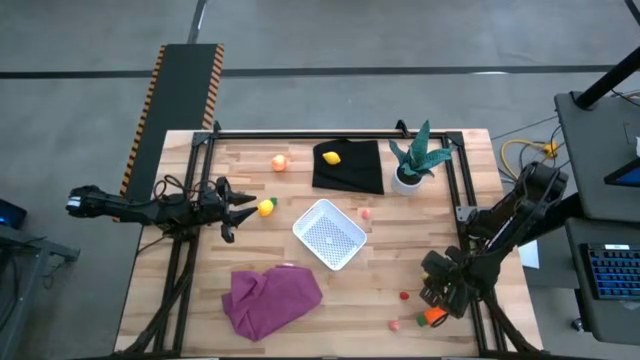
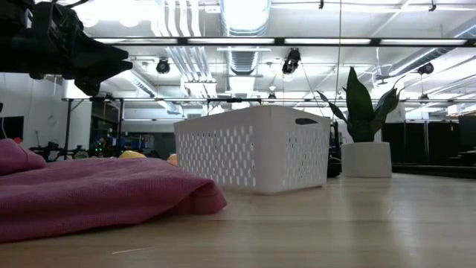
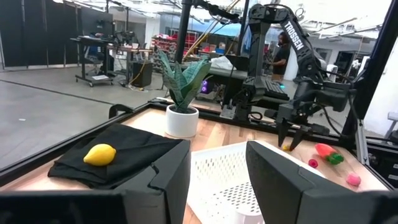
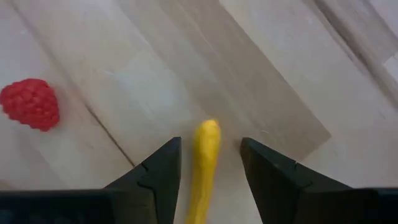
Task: Pick and placing Produce into tupperware
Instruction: Put the corn into the white bin
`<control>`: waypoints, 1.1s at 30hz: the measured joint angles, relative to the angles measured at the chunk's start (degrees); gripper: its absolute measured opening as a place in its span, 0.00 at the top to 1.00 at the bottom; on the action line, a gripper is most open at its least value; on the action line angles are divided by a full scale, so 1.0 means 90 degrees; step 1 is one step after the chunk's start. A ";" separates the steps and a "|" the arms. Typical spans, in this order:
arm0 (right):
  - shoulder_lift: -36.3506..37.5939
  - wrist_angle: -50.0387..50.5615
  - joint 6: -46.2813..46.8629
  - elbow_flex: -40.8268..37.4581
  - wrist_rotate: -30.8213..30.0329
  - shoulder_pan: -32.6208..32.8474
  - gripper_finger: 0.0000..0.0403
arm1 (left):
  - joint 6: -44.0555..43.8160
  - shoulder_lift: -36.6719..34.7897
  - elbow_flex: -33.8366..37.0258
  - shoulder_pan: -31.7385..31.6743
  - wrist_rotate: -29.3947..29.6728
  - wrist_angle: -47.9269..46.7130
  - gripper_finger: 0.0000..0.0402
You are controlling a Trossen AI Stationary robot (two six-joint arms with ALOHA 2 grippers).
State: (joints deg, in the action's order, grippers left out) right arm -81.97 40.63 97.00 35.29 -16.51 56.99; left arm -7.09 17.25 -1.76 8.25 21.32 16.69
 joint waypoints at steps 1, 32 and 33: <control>0.0008 -0.0009 -0.0037 -0.0019 0.0001 0.0000 0.59 | 0.0000 0.0003 0.0000 0.0000 -0.0004 -0.0011 0.65; 0.0192 -0.0067 -0.0337 0.0099 -0.0023 -0.0038 0.97 | 0.0000 0.0183 0.0002 0.0000 -0.0002 -0.0002 0.65; 0.0228 -0.0069 -0.0347 0.0135 -0.0240 -0.0068 0.97 | 0.0000 0.0183 0.0002 0.0000 -0.0002 0.0000 0.65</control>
State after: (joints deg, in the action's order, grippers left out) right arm -79.91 40.01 93.88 36.50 -18.67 56.38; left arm -7.09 18.90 -1.74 8.25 21.30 16.69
